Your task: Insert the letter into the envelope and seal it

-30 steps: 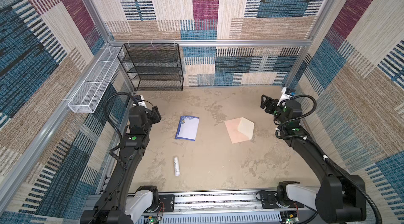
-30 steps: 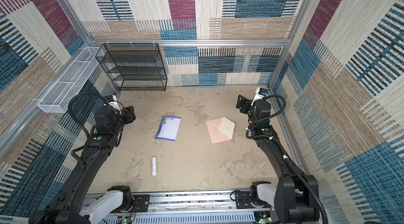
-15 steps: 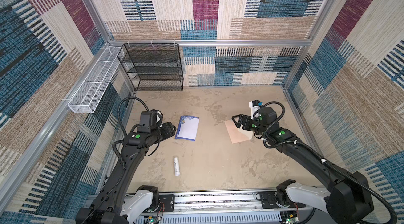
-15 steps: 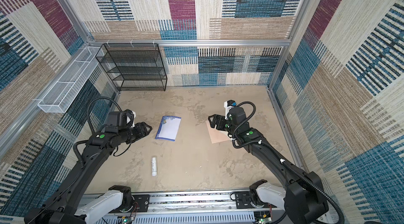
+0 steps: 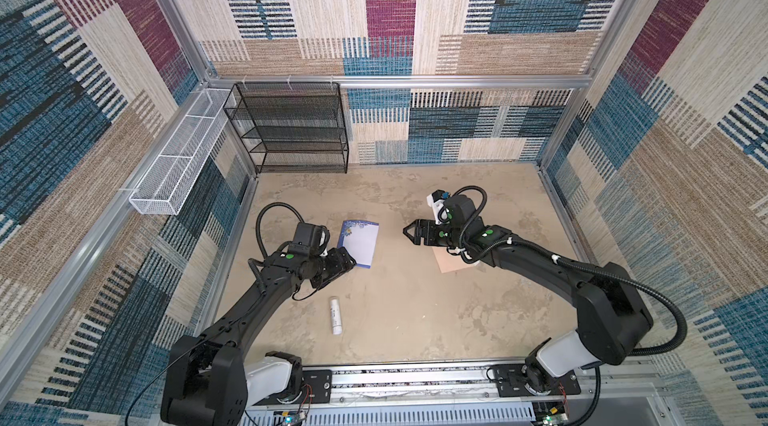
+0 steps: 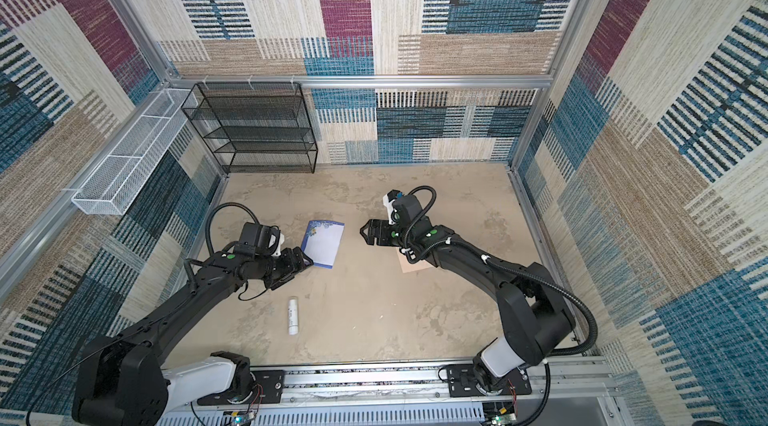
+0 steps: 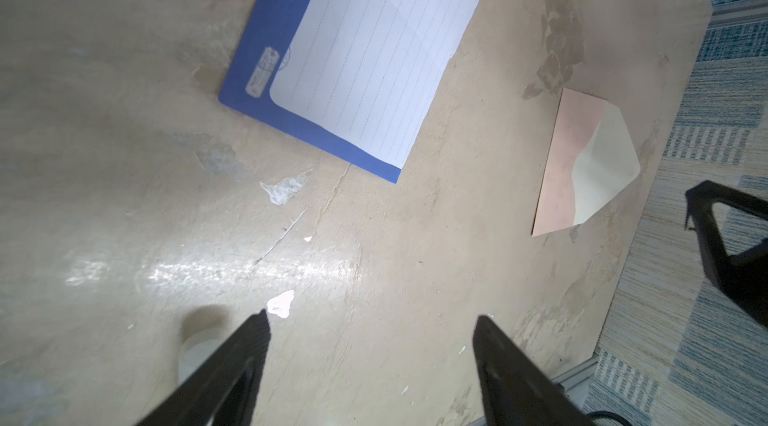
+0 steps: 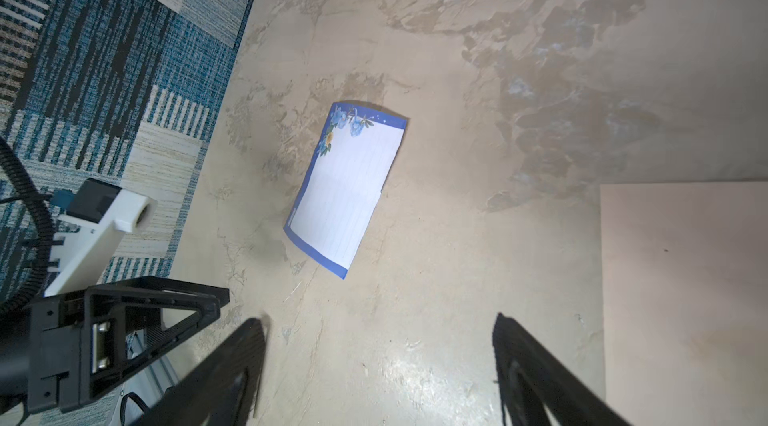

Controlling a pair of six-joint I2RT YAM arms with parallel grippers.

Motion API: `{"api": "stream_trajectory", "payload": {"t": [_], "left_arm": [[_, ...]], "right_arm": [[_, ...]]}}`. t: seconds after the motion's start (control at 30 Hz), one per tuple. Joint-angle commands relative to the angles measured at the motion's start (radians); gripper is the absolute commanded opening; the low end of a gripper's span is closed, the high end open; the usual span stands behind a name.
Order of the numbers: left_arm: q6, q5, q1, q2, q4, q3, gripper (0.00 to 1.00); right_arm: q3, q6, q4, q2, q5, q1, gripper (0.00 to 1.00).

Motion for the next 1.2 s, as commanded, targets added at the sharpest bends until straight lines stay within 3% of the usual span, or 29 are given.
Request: {"api": "stream_trajectory", "payload": {"t": [0.0, 0.3, 0.4, 0.6, 0.9, 1.17], "left_arm": [[-0.098, 0.01, -0.006, -0.024, 0.103, -0.058, 0.82], [-0.354, -0.094, -0.007, -0.118, 0.434, -0.266, 0.8], [-0.374, -0.134, -0.007, -0.102, 0.461, -0.263, 0.81], [-0.416, -0.135, -0.007, -0.009, 0.556, -0.259, 0.81], [-0.449, -0.133, -0.007, 0.103, 0.679, -0.273, 0.83], [-0.465, -0.113, -0.007, 0.183, 0.758, -0.28, 0.82]], "right_arm": [[0.07, 0.009, 0.058, 0.082, -0.062, 0.012, 0.89], [0.363, -0.015, 0.007, 0.338, -0.152, 0.061, 0.75], [0.433, -0.002, 0.002, 0.409, -0.18, 0.065, 0.65], [0.553, 0.021, -0.017, 0.533, -0.217, 0.067, 0.35], [0.666, 0.032, -0.048, 0.657, -0.231, 0.067, 0.16], [0.758, 0.021, -0.102, 0.749, -0.225, 0.068, 0.08]]}}
